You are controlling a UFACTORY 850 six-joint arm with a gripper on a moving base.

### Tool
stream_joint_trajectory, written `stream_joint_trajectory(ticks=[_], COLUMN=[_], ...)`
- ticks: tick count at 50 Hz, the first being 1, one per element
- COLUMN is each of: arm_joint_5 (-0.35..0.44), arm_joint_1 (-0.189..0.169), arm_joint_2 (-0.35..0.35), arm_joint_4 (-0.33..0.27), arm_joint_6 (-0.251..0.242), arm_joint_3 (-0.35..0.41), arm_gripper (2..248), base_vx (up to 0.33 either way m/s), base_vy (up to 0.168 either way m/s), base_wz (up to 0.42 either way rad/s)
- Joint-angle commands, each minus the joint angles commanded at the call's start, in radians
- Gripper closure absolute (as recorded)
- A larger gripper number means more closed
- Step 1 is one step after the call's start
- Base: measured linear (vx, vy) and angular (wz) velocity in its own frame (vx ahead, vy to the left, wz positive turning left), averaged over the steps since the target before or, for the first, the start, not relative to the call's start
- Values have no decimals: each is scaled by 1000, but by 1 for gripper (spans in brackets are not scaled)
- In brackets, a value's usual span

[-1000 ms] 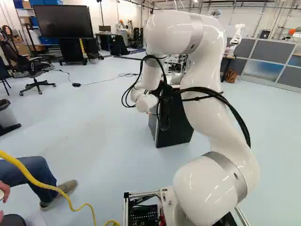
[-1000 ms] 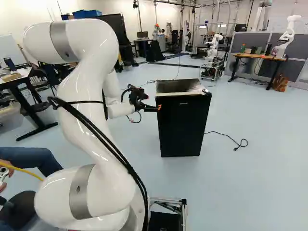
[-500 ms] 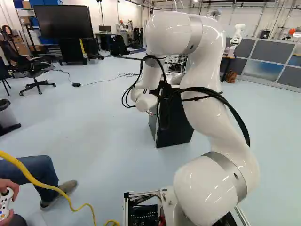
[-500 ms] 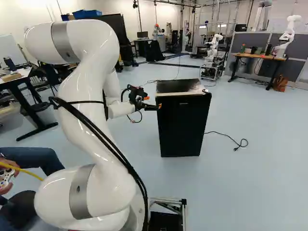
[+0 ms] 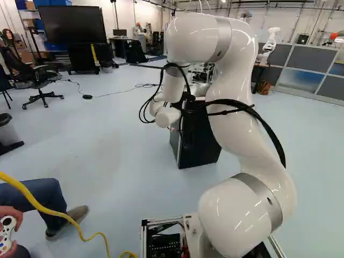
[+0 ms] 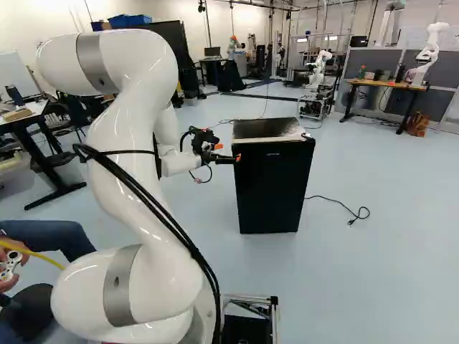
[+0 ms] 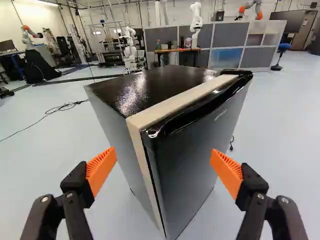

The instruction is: Grab a drink from the fridge

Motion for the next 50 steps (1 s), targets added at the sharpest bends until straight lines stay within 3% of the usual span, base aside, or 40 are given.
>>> stream_joint_trajectory(ticks=[24,50], arm_joint_5=[0,0], arm_joint_1=[-29,-62], arm_joint_2=[-24,-14], arm_joint_4=[0,0], arm_joint_6=[0,0], arm_joint_3=[-38,-21], arm_gripper=[3,3], base_vx=[0,0], base_vy=[0,0], base_wz=[0,0])
